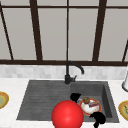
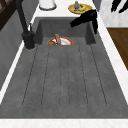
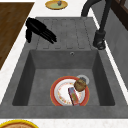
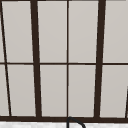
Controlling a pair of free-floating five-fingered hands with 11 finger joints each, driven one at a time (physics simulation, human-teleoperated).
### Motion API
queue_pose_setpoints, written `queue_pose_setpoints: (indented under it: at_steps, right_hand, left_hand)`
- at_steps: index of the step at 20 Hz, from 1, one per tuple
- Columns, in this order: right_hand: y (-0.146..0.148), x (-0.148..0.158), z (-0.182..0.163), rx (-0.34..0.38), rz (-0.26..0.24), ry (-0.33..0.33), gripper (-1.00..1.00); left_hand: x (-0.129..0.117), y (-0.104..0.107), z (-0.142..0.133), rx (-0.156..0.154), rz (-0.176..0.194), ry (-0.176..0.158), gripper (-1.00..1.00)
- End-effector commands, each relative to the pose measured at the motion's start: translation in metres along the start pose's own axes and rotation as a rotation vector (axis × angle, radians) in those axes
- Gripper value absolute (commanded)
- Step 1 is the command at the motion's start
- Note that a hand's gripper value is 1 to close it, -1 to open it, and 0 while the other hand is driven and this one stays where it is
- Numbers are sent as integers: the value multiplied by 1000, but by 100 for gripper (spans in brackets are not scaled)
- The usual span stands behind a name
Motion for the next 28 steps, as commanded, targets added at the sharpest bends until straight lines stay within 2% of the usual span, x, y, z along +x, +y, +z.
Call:
queue_pose_setpoints:
  at_steps: [1,4,5,7,14,19,21,25,28]
  right_hand:
    - [0,0,0,0,0,0,0]
    - [0,0,0,0,0,0,0]
    - [0,0,0,0,0,0,0]
    - [0,0,0,0,0,0,0]
    - [0,0,0,0,0,0,0]
    - [0,0,0,0,0,0,0]
    - [0,0,0,0,0,0,0]
    - [0,0,0,0,0,0,0]
    - [0,0,0,0,0,0,0]
  left_hand:
    - [-15,-7,-13,-65,-33,-45,-100]
    - [-29,-12,-24,-69,-36,-42,-100]
    - [-37,-15,-28,-73,-38,-28,-100]
    - [-49,-19,-35,-75,-39,-24,-100]
    - [-100,-28,-48,-76,-22,-12,-100]
    - [-146,-32,-42,-50,0,-1,-100]
    - [-165,-35,-39,-54,1,2,-100]
    - [-202,-55,-41,-56,17,3,-100]
    - [-224,-68,-54,-60,2,8,-100]
